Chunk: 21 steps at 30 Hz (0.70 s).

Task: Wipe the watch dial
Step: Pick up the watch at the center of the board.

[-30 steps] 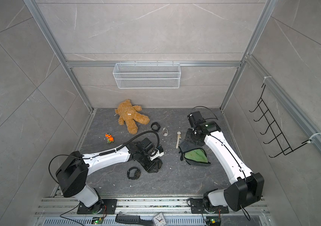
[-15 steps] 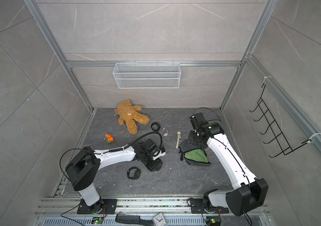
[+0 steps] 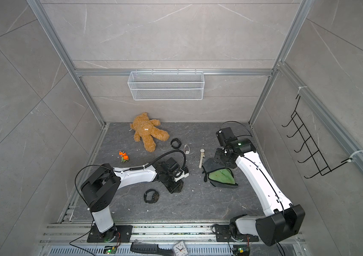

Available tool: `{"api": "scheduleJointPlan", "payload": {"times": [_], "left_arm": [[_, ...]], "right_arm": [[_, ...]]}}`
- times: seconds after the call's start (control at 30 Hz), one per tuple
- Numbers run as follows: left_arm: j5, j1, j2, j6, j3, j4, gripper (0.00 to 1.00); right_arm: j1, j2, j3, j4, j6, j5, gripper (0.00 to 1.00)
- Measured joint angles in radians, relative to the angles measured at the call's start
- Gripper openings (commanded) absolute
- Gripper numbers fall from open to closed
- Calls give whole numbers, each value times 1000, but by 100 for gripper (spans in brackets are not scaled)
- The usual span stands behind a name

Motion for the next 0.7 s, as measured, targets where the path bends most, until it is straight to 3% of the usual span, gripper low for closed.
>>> {"api": "scheduleJointPlan", "payload": {"times": [0.1, 0.43, 0.7], "left_arm": [[1, 0, 0, 3, 1, 0, 0], [-5, 0, -11, 18, 32, -53, 0], [-13, 4, -192, 27, 58, -39, 0]], "right_arm": [[-3, -8, 0, 0, 0, 0, 57], [-10, -47, -63, 31, 1, -11, 57], [-11, -47, -192, 112, 12, -87, 57]]}}
